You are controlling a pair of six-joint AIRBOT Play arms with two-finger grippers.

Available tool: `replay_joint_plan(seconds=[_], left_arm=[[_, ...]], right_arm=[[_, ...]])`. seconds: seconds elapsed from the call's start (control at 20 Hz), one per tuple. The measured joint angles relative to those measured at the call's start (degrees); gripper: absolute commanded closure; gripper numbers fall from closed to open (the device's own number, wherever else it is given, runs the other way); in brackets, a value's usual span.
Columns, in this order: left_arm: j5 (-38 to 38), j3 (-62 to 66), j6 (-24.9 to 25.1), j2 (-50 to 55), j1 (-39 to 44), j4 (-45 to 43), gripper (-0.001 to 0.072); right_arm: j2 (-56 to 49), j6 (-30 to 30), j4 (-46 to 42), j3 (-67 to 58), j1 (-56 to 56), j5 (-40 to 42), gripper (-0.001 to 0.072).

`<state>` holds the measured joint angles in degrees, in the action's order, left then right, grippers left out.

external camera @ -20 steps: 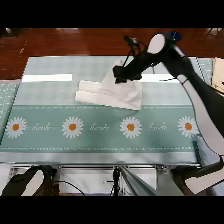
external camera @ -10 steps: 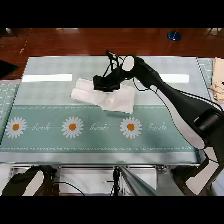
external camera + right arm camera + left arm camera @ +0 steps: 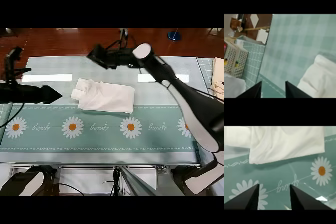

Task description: Fold the shirts.

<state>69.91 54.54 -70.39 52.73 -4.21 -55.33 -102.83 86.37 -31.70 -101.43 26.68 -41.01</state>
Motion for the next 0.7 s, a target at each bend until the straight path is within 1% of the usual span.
replay_joint_plan(seconds=[0.15,0.2,0.3,0.35,0.4,0.55,0.7], left_arm=[[-3.5,-1.66,4.5,9.05,0.26,2.08,0.0222],[-4.11,-1.97,6.25,12.59,0.44,3.1,0.0222],[-5.38,-2.19,10.19,18.91,0.94,4.9,0.0218],[-5.6,-2.05,12.33,22.05,1.38,5.95,0.0147],[-5.66,-1.57,14.25,25.0,1.95,6.6,0.0098],[-6.54,1.55,18.1,32.11,4.26,8.22,0.0089],[-6.49,6.58,20.2,37.4,6.67,8.96,0.0089]], right_arm=[[4.59,-0.7,-6.88,0.0,-5.99,-9.18,0.033],[5.81,-0.74,-9.75,0.0,-8.11,-13.03,0.0275],[8.04,-0.87,-14.86,0.0,-12.48,-20.94,0.0275],[8.72,-0.9,-17.07,0.0,-14.47,-24.52,0.0275],[9.27,-1.01,-19.19,0.0,-16.52,-28.0,0.0276],[10.19,-1.97,-22.69,0.0,-21.22,-34.56,0.0276],[10.54,-3.13,-24.48,0.0,-23.85,-37.27,0.0276]])
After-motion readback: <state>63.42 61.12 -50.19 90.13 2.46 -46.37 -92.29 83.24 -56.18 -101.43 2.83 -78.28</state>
